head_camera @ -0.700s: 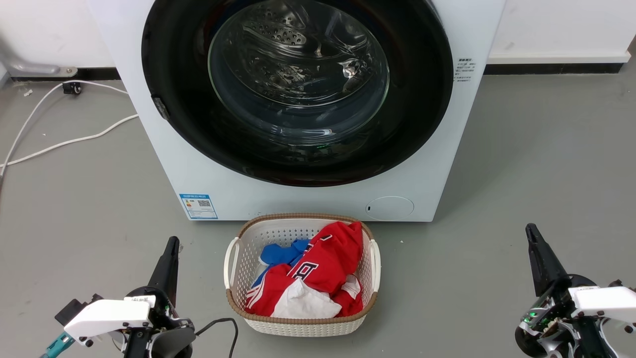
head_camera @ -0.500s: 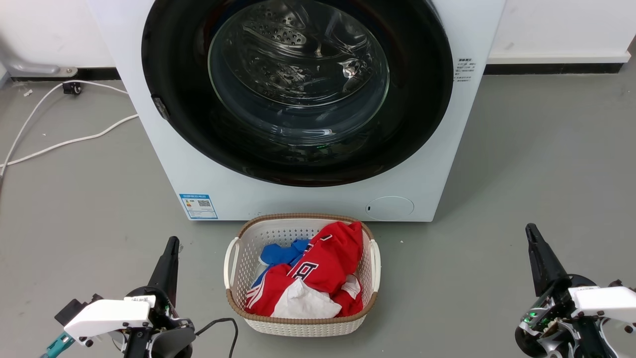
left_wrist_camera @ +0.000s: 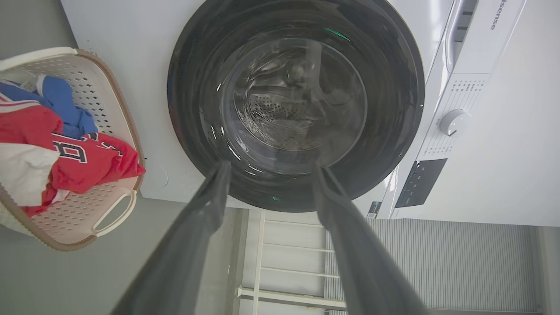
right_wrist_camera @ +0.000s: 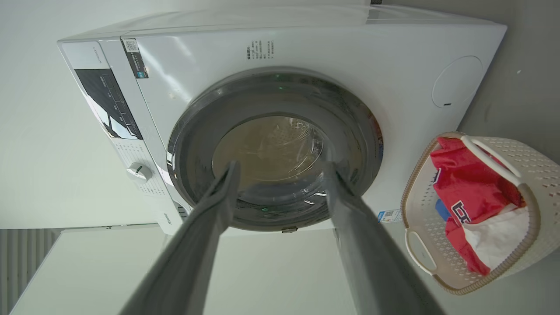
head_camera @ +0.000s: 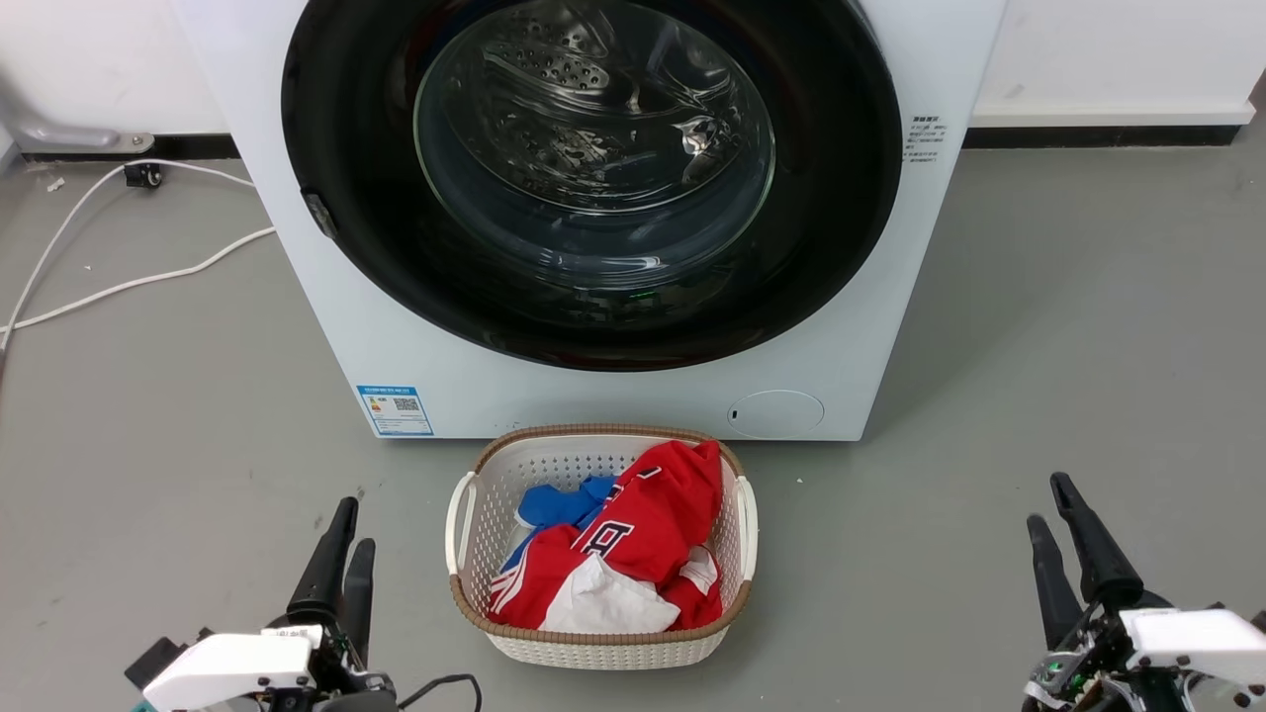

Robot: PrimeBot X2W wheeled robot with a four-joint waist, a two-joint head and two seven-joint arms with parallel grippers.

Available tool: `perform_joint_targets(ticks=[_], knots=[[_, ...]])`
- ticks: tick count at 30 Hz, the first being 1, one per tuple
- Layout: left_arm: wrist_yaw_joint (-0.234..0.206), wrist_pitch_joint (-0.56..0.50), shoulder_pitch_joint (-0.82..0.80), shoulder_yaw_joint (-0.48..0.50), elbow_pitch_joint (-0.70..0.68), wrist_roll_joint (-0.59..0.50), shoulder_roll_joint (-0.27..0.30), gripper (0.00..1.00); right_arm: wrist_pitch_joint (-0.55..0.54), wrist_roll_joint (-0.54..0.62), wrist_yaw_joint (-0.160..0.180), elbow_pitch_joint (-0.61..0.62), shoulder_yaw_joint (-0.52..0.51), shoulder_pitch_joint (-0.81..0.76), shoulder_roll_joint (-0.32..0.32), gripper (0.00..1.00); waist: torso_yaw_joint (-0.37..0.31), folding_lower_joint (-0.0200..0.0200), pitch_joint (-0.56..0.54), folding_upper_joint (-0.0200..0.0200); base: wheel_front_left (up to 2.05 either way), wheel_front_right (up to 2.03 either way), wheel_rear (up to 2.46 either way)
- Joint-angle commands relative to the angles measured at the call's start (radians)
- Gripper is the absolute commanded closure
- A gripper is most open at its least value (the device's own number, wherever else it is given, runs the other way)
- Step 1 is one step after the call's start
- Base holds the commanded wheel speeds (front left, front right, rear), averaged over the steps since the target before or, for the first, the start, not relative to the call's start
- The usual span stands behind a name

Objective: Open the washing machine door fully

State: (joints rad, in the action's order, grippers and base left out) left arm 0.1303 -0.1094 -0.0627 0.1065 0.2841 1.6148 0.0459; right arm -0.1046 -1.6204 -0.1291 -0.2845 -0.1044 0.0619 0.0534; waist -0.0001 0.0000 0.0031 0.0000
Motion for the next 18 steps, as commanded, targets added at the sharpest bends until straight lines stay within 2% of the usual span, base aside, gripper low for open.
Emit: perform_joint_targets(ticks=[1,8,13,18], knots=[[0.0,0.01,-0.014,-0.004,-0.022,-0.003,0.002,0.0,0.01,0.005,-0.001,0.018,0.0,0.012,0.002,0.0,0.0,0.0,0.0,0.0,0.0,0.0,0.0],[0.0,0.045,-0.004,0.002,-0.045,-0.068,0.002,0.0,0.044,0.075,-0.001,0.033,-0.015,0.0,0.002,0.0,0.0,0.0,0.001,0.0,0.0,0.0,0.0],[-0.013,0.068,-0.005,0.005,-0.077,-0.168,0.002,0.0,0.068,0.162,-0.001,0.06,-0.03,-0.004,0.001,0.0,0.0,0.0,0.004,0.0,0.0,0.0,0.0],[-0.041,0.091,-0.003,-0.01,-0.122,-0.294,0.003,0.0,0.09,0.301,-0.001,0.115,-0.025,-0.01,0.001,0.0,0.001,0.0,0.007,0.0,0.0,0.0,0.0]])
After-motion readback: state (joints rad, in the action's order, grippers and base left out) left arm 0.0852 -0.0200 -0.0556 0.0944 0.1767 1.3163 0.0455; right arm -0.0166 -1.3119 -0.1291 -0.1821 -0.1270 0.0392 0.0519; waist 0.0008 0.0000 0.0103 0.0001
